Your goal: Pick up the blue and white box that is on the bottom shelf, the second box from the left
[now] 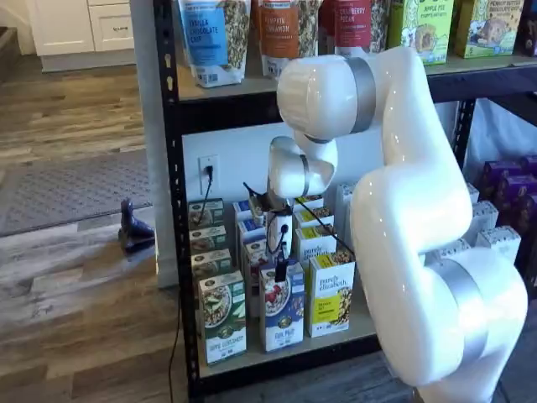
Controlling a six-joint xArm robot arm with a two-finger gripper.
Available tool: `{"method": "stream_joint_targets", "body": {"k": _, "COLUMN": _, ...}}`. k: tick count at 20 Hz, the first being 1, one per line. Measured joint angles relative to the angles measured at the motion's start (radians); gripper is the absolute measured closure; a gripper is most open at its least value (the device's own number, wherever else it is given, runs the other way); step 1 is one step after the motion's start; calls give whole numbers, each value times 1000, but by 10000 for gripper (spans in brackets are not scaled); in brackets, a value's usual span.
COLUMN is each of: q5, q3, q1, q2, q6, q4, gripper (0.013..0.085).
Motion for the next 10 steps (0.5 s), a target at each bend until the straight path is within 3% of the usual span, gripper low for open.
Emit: {"method": "stream_joint_targets", "body": {"k": 10, "q5": 28, "q3": -67, "q1": -13, "q2": 58, "q6": 34, "q4": -57, "gripper": 130}}
